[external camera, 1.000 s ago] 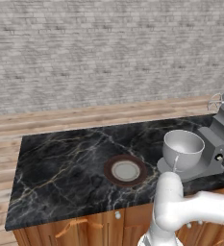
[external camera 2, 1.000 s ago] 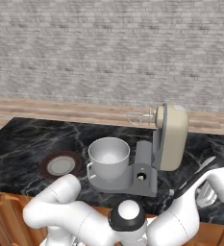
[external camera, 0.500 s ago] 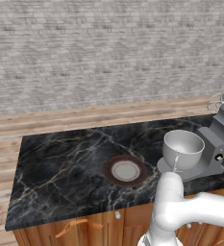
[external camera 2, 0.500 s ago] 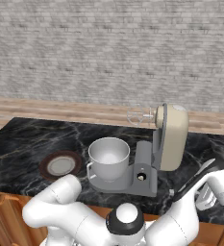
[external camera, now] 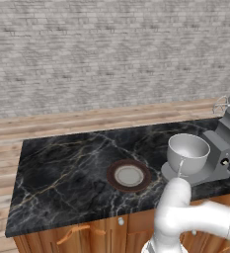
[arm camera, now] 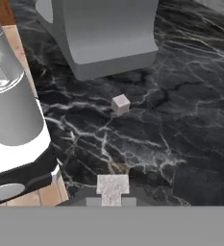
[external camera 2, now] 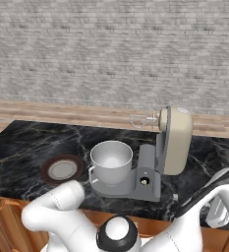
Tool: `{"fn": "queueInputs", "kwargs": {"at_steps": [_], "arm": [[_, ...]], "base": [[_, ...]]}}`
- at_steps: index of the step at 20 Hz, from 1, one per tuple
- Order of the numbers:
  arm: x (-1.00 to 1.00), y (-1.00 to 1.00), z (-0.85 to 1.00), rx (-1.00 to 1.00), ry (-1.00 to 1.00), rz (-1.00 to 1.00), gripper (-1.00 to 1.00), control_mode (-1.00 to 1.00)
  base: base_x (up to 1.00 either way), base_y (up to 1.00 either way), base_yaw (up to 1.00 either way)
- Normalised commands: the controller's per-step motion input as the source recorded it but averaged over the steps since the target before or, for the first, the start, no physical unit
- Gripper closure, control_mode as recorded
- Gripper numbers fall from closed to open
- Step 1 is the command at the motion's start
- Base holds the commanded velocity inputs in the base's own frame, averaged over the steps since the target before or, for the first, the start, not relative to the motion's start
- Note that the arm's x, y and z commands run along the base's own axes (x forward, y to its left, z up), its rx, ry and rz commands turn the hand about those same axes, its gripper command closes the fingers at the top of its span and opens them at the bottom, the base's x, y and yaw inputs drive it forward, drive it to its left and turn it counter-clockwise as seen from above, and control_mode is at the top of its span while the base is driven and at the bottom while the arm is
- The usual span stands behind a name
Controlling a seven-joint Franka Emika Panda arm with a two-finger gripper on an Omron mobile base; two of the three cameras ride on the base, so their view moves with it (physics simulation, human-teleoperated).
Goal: Add butter and sugar cubes to the stand mixer bowl and then turn on the stand mixer to begin making frosting.
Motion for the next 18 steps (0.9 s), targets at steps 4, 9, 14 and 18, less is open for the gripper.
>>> {"fn": "queueInputs", "kwargs": {"at_steps": [4, 9, 14, 18], "arm": [[-0.67, 0.65, 0.61, -0.12, -0.1, 0.0, 1.0, -1.0], [-0.61, 0.83, 0.55, -0.12, -0.06, 0.0, 1.0, -1.0], [-0.61, 0.93, 0.56, -0.13, -0.05, 0.0, 1.0, -1.0], [-0.51, 1.0, 0.61, -0.16, -0.03, 0.0, 1.0, -1.0]], "base": [[0.0, 0.0, 0.0], [0.0, 0.0, 0.0], [0.0, 0.0, 0.0], [0.0, 0.0, 0.0]]}}
